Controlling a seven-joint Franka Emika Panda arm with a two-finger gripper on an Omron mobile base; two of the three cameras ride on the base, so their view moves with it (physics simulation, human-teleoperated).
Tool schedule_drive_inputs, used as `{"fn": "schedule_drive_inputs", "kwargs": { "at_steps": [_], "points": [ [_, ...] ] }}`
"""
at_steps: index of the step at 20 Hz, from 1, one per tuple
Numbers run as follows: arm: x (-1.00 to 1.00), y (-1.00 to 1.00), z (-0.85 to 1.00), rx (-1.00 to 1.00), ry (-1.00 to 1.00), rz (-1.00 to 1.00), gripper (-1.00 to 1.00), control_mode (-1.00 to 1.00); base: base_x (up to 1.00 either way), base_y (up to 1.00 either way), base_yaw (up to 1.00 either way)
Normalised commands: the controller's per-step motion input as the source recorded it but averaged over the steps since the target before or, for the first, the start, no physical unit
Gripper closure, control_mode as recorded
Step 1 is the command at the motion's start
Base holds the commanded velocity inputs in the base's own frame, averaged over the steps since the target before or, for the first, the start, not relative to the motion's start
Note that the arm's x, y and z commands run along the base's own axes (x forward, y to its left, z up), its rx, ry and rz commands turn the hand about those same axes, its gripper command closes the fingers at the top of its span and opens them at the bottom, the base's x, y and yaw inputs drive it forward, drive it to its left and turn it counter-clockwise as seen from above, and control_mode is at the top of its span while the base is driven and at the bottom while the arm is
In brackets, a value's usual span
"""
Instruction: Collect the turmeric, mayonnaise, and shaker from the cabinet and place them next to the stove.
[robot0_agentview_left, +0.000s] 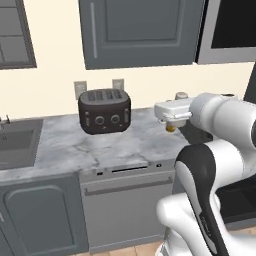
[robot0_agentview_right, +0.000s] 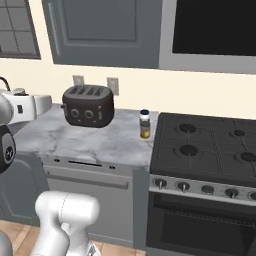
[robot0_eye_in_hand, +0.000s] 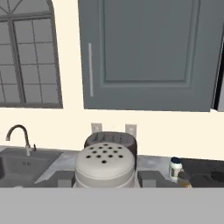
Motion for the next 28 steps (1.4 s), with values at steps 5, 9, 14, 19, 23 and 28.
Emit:
{"fn": "schedule_drive_inputs", "kwargs": {
  "at_steps": [5,9,14,19,23,28],
  "points": [
    [0.0,0.0,0.0,0.0,0.0,0.0,1.0,1.0,0.39,-0.4,-0.01],
    [0.0,0.0,0.0,0.0,0.0,0.0,1.0,1.0,0.11,-0.4,0.0],
    [0.0,-0.61,-0.42,0.02,0.0,0.03,1.0,-1.0,0.0,-0.11,0.0],
    [0.03,-0.83,-0.45,0.02,0.0,0.06,1.0,-1.0,0.0,0.0,0.0],
    [0.28,-0.7,-0.41,0.01,0.0,0.07,1.0,-1.0,0.0,0.0,0.0],
    [0.42,-0.51,-0.5,0.0,0.0,0.08,1.0,-1.0,0.0,0.0,0.0]
  ]
}}
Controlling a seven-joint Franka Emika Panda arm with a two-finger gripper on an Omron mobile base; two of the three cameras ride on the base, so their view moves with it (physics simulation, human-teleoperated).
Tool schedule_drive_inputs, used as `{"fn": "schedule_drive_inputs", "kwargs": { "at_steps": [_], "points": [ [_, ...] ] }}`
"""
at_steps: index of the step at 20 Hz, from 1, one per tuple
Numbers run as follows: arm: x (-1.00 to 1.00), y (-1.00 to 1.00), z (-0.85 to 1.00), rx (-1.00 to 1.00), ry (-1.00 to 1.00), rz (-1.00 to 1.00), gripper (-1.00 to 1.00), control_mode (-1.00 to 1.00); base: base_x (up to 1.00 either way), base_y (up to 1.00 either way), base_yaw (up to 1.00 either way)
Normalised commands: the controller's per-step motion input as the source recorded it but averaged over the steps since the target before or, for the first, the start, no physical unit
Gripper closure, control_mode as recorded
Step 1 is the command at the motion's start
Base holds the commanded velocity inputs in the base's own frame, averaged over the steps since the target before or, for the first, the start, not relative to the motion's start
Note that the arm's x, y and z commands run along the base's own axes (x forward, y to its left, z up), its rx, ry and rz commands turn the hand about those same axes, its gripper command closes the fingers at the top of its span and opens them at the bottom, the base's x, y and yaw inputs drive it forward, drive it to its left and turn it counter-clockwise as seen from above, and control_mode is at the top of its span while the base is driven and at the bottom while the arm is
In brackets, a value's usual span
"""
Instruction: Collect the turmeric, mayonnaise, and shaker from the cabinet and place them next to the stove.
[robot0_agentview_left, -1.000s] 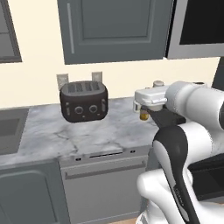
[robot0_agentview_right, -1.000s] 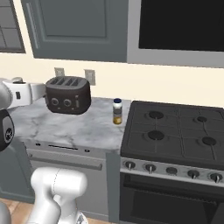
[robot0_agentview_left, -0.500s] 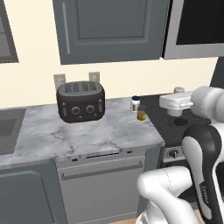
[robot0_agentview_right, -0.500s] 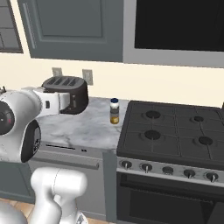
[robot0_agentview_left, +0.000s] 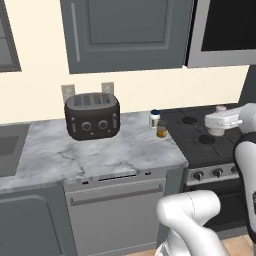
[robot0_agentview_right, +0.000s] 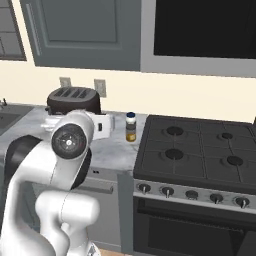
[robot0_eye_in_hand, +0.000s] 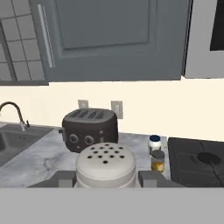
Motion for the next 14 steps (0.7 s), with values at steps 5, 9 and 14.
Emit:
{"fn": "schedule_drive_inputs", "kwargs": {
  "at_steps": [5,9,14],
  "points": [
    [0.5,-0.24,-0.63,0.0,0.0,0.12,1.0,-1.0,0.0,0.0,0.0],
    [0.57,-0.15,-0.62,0.0,0.0,0.13,1.0,-1.0,0.0,0.0,0.0],
    [0.78,-0.15,-0.59,0.0,0.0,0.15,1.0,-1.0,0.0,0.0,0.0]
  ]
}}
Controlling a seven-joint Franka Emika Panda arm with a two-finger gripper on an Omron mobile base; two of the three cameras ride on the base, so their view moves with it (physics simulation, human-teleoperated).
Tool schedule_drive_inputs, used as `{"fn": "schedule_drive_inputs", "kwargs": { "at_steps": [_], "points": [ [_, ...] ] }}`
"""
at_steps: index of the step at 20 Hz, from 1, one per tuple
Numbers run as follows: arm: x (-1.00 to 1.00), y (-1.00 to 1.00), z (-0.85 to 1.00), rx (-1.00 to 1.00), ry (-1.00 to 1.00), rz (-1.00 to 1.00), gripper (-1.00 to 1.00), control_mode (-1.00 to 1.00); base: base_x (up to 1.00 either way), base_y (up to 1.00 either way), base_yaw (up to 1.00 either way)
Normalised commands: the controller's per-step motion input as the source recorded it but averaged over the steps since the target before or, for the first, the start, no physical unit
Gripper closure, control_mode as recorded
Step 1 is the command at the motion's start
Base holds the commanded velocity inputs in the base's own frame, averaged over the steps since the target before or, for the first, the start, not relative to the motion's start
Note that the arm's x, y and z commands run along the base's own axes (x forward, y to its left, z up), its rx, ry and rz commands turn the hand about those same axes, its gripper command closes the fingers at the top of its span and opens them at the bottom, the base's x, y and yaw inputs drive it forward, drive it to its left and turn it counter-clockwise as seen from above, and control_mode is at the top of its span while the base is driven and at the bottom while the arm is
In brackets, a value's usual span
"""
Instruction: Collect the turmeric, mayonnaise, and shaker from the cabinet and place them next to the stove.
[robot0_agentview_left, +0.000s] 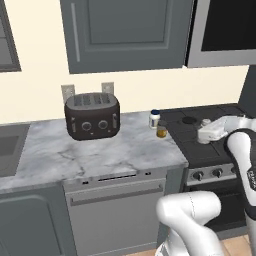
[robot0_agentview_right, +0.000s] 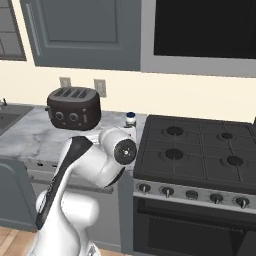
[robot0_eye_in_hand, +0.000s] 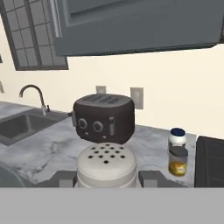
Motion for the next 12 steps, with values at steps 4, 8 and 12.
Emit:
{"fn": "schedule_drive_inputs", "kwargs": {
  "at_steps": [4,8,12],
  "points": [
    [0.8,-0.1,-0.53,0.0,0.0,0.17,1.0,-1.0,0.0,0.0,0.0],
    [0.7,-0.06,-0.44,0.0,0.0,0.15,1.0,-1.0,0.0,0.0,0.0],
    [0.55,0.0,-0.4,-0.01,0.0,0.09,1.0,-1.0,0.0,0.0,0.0]
  ]
}}
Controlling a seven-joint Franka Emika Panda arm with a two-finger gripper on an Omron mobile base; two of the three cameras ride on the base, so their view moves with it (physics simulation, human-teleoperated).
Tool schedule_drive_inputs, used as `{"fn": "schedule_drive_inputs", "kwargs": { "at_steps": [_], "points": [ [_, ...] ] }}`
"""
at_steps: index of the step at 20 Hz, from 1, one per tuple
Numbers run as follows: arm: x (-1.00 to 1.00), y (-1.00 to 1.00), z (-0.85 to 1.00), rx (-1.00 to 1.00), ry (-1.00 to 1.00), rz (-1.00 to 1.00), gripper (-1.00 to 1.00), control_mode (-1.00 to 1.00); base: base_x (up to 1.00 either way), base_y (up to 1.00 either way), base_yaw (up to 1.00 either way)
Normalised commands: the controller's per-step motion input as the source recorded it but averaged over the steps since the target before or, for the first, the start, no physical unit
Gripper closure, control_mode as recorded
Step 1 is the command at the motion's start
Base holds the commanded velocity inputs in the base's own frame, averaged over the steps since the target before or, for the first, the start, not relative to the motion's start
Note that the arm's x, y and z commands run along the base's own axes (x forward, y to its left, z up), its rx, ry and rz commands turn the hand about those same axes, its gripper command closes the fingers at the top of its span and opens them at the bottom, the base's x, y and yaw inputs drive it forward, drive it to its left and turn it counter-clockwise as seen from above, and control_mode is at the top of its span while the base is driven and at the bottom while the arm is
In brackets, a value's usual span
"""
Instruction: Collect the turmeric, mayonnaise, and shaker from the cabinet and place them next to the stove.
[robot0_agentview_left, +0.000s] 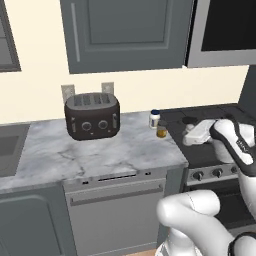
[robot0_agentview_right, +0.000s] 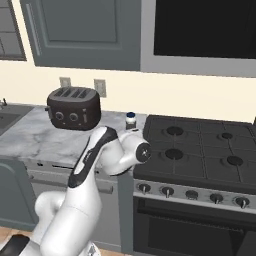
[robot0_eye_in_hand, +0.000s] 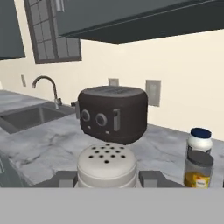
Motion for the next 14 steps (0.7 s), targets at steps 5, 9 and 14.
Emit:
{"fn": "schedule_drive_inputs", "kwargs": {
  "at_steps": [5,9,14],
  "points": [
    [0.39,-0.01,-0.36,-0.08,0.01,0.09,1.0,-1.0,0.0,0.0,0.0],
    [0.36,-0.03,-0.32,-0.04,0.03,0.11,1.0,-1.0,0.0,0.0,0.0],
    [0.41,-0.02,-0.31,0.0,0.03,0.14,1.0,-1.0,0.0,0.0,0.0]
  ]
}}
